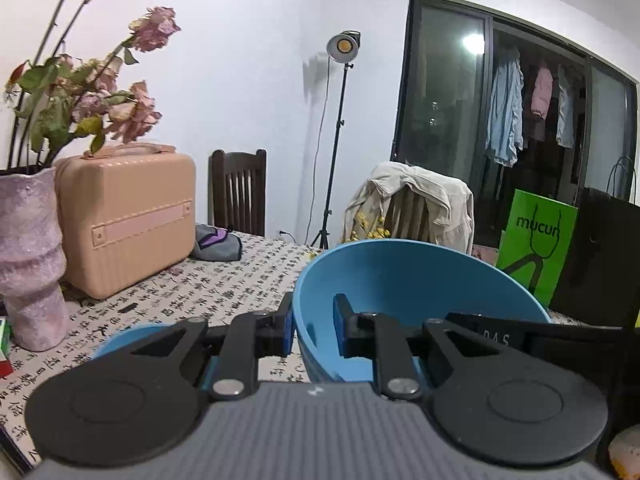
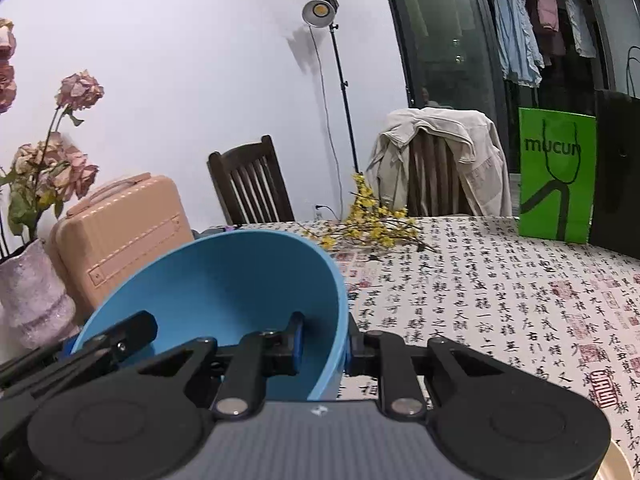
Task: Organize plates and bowls
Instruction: 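Lower the blue bowl onto the other blue bowls beside the vase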
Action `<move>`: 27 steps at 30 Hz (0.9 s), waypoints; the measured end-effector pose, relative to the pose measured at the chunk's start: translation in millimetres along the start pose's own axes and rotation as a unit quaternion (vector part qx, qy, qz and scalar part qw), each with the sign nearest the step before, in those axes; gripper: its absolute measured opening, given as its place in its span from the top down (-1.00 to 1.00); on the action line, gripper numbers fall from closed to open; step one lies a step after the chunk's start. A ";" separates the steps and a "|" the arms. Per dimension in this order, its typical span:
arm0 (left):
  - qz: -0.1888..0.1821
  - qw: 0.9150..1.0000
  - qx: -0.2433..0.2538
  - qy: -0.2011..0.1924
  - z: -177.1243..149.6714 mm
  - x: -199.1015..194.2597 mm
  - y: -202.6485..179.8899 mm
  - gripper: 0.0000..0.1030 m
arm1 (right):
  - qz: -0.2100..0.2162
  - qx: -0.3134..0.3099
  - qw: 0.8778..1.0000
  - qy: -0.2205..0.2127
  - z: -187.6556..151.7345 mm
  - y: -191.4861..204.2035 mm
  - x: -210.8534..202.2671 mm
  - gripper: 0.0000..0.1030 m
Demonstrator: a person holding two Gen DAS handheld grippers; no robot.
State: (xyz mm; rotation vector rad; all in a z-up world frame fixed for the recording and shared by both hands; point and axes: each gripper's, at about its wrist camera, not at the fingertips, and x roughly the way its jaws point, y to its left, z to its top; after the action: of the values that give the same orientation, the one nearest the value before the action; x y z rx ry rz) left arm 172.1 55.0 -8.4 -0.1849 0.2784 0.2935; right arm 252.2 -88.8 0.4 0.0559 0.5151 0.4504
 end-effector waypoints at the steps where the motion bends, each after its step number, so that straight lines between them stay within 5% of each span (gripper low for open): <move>1: 0.002 1.000 -0.001 -0.003 0.9 -1.5 3.0 0.63 | 0.002 -0.001 1.000 -0.001 0.2 3.0 0.1 0.64; 27: 0.027 0.998 -0.041 -0.027 11.7 -7.2 70.3 0.63 | 0.045 -0.021 0.999 0.004 3.3 71.9 18.8 0.64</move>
State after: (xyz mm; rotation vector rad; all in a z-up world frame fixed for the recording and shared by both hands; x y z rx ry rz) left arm 146.5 121.9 -5.0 -0.2511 0.2174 0.3638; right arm 239.5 -15.8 6.3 0.0365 0.5124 0.5492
